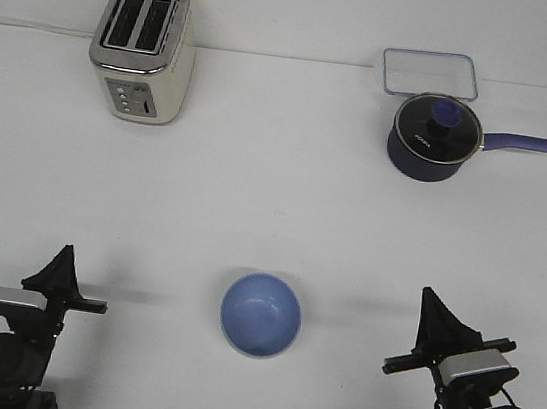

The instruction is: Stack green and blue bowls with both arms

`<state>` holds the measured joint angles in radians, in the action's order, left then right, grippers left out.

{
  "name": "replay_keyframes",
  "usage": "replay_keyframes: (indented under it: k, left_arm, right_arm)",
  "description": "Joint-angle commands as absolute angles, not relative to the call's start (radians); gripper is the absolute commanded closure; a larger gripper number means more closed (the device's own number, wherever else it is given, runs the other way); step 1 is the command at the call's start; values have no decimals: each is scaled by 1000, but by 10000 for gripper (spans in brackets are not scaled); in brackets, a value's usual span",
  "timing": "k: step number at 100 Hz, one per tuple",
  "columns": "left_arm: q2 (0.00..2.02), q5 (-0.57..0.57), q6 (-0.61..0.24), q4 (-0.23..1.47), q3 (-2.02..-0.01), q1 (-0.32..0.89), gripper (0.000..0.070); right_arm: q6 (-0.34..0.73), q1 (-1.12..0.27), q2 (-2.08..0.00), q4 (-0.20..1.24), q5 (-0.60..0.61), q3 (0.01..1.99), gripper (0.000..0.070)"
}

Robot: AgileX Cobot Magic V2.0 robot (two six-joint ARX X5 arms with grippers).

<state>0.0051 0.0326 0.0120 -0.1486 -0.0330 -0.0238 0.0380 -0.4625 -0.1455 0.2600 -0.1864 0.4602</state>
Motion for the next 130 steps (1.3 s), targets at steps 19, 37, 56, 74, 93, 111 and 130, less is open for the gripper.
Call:
replay_keyframes:
  k: [19, 37, 56, 74, 93, 111, 130]
  left_arm:
    - [5, 34, 10, -159, -14, -25, 685]
    - [5, 34, 10, -159, -14, -25, 685]
    - [4, 34, 10, -157, -14, -25, 686]
    - [4, 34, 10, -159, -14, -25, 685]
    - [4, 34, 10, -157, -14, -25, 685]
    - [4, 34, 10, -159, -14, -25, 685]
    - [4, 34, 10, -159, -14, -25, 685]
  right_arm:
    - [-126, -205, -75, 199, -142, 320, 698]
    - [-186, -94, -1, 160, -99, 157, 698]
    - [-214, -72, -1, 48, -73, 44, 698]
    - [-228, -72, -1, 30, -46, 13, 698]
    - [-225, -73, -1, 27, -45, 13, 698]
    - [-225, -73, -1, 27, -45, 13, 698]
    - [-225, -73, -1, 26, -45, 13, 698]
